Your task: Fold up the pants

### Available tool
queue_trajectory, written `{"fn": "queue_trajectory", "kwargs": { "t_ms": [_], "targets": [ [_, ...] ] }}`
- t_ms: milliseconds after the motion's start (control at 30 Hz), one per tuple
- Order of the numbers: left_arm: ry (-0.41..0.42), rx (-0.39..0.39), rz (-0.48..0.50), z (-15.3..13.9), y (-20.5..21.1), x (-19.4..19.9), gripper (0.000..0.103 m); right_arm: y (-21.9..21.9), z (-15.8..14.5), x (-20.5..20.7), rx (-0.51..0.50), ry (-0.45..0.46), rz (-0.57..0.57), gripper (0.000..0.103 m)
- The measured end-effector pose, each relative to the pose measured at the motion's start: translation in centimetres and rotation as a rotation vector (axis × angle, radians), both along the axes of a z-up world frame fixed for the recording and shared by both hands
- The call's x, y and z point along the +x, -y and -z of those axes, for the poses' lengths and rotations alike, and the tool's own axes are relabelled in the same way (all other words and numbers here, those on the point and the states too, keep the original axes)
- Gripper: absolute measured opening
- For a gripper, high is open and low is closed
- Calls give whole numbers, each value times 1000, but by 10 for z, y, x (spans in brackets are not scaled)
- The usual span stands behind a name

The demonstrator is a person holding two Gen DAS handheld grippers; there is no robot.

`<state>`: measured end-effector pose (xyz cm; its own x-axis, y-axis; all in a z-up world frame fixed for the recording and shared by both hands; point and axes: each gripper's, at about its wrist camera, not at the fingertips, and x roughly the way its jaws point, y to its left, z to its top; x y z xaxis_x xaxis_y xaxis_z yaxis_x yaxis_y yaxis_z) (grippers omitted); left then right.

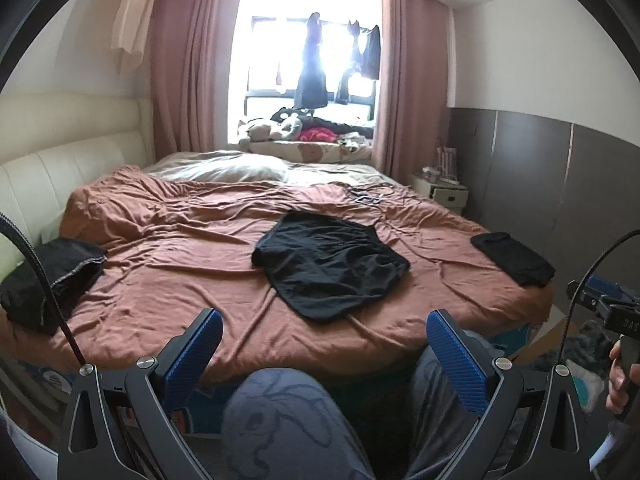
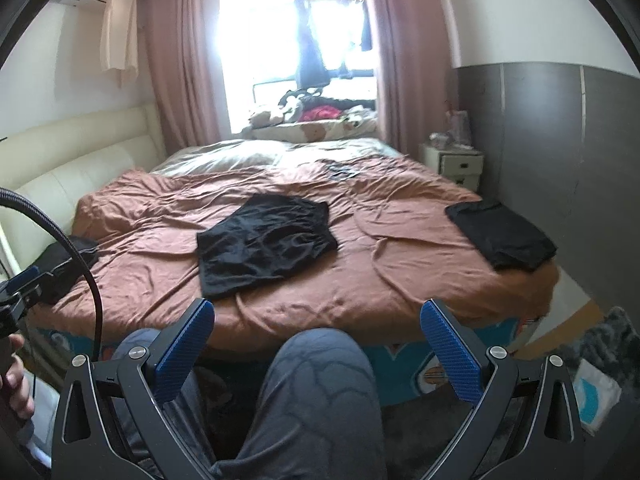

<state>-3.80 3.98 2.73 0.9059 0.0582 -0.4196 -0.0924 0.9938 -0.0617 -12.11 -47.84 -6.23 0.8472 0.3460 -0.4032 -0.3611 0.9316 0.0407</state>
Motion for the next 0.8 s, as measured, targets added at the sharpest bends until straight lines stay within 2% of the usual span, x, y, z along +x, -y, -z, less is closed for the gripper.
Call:
{"fn": "queue_trajectory", "kwargs": {
  "t_ms": [233,433,533,800],
  "targets": [
    [-38,-12,32,-5,-15,19,103,-5,-5,28,9,-36,17,103],
    [-81,7,-17,1,-26,44,103,-19,-4,43,-32,-21,41,103],
    [-98,-6,-7,5,-28,57,103,-25,-3,53,-57,-23,61,103],
    [-151,-42,52,21,-26,99,103,-26,3,88,-23,-104,27,103]
  ]
}}
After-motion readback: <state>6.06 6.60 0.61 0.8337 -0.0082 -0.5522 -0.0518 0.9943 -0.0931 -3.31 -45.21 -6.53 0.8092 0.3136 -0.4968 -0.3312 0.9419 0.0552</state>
